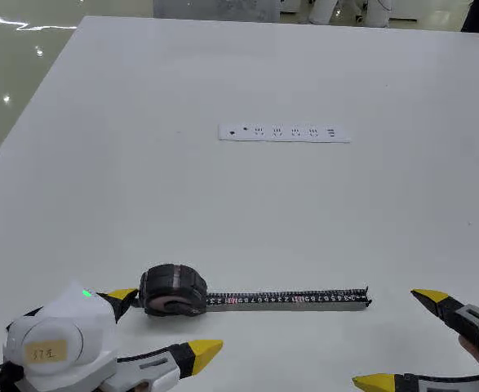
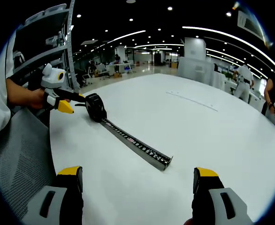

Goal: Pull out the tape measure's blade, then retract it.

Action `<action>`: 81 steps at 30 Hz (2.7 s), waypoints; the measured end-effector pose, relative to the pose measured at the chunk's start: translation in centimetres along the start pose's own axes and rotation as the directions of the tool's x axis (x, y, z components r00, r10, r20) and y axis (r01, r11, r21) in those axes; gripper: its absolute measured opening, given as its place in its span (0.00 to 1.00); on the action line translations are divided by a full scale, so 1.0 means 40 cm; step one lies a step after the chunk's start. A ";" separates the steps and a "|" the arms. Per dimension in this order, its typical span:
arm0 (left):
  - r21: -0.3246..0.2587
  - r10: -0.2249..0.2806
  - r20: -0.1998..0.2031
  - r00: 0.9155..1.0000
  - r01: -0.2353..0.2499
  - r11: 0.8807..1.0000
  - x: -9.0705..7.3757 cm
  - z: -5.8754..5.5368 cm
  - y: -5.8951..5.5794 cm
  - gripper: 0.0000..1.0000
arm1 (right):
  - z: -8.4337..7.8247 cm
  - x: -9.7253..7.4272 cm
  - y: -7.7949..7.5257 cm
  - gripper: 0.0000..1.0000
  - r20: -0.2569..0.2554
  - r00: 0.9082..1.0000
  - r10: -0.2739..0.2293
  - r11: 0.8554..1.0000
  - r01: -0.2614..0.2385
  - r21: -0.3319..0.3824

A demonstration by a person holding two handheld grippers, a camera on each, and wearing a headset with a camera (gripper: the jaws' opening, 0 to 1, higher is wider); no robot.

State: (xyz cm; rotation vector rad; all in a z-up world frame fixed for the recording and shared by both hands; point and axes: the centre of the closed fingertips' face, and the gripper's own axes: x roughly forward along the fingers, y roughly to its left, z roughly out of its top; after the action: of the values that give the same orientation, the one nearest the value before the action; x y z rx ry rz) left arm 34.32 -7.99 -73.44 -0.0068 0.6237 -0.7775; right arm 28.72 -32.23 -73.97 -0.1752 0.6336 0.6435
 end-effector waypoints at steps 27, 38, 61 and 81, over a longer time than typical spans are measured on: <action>-0.064 0.215 0.017 0.976 -0.214 0.975 0.057 0.015 0.033 0.80 | -0.025 0.068 -0.079 0.60 -0.162 0.978 0.131 0.978 -0.155 -0.143; -0.121 0.304 0.005 0.953 -0.301 0.946 0.068 0.020 0.063 0.73 | -0.003 0.091 -0.106 0.49 -0.188 0.970 0.156 0.961 -0.194 -0.199; -0.200 0.362 -0.009 0.932 -0.356 0.913 0.084 0.013 0.097 0.65 | -0.022 0.127 -0.127 0.23 -0.288 0.927 0.240 0.914 -0.316 -0.256; -0.233 0.375 -0.018 0.927 -0.368 0.900 0.088 0.008 0.111 0.60 | -0.038 0.147 -0.120 0.17 -0.341 0.892 0.296 0.874 -0.397 -0.281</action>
State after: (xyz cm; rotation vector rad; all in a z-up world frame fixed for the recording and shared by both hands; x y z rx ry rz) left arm 39.29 -7.17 -76.02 -0.1100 0.6625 -0.3298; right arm 34.52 -33.58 -78.89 -0.4969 0.8419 1.0966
